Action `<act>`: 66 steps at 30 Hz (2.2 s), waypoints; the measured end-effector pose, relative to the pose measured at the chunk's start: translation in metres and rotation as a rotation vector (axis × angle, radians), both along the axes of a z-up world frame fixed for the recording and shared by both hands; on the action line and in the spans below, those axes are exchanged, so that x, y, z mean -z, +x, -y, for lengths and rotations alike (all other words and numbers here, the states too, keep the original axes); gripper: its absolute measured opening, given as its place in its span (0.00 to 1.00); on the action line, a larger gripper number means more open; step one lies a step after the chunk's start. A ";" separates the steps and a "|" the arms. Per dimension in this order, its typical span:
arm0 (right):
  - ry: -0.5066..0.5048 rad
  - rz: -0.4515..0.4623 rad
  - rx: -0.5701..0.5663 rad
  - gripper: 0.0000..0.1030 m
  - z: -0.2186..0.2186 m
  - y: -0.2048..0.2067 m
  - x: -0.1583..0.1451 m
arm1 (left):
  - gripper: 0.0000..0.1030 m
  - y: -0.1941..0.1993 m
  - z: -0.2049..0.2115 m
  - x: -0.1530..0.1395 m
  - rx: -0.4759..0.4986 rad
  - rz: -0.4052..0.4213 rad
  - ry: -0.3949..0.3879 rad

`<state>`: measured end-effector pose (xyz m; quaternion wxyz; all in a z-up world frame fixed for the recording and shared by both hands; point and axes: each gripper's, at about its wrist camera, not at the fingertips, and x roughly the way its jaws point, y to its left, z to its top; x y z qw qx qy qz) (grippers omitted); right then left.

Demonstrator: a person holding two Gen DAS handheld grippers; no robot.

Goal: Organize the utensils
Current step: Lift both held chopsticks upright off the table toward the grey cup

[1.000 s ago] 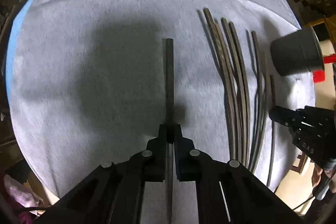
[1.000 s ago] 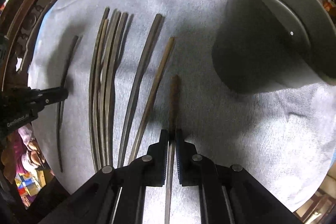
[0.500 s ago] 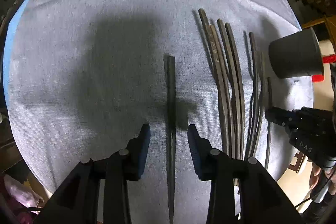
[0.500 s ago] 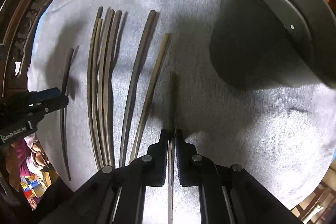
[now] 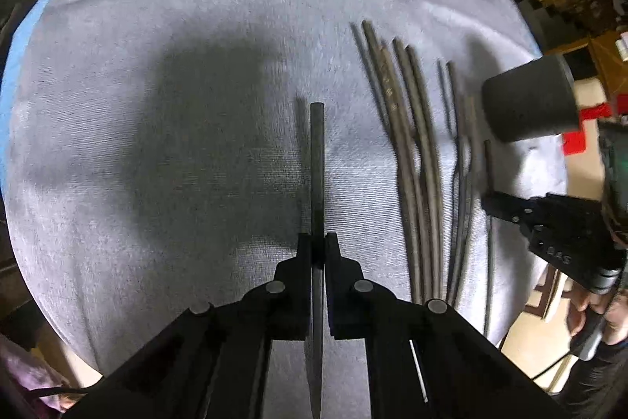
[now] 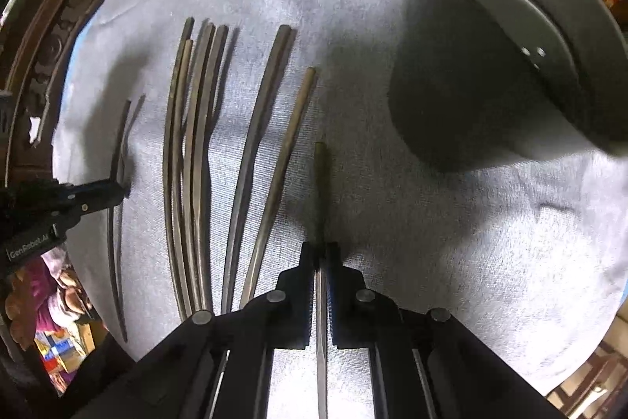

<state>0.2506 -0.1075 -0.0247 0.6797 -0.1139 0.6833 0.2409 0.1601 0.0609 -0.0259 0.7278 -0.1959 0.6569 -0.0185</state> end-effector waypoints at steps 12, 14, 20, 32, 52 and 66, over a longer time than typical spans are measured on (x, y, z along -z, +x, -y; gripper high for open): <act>0.275 0.275 0.115 0.06 0.051 -0.044 -0.076 | 0.06 -0.031 0.000 -0.063 -0.080 0.296 0.028; 0.301 0.358 0.135 0.06 0.057 -0.049 -0.092 | 0.06 -0.037 0.003 -0.076 -0.102 0.374 0.070; 0.360 0.581 0.228 0.06 0.072 -0.063 -0.129 | 0.06 -0.045 -0.001 -0.098 -0.166 0.537 0.129; 0.361 0.842 0.275 0.06 0.079 -0.085 -0.150 | 0.06 -0.050 0.005 -0.111 -0.283 0.816 0.284; 0.349 0.866 0.253 0.06 0.085 -0.112 -0.145 | 0.07 -0.119 0.015 -0.118 -0.245 0.930 0.367; 0.373 0.871 0.268 0.06 0.100 -0.146 -0.152 | 0.07 -0.156 0.015 -0.121 -0.253 0.932 0.313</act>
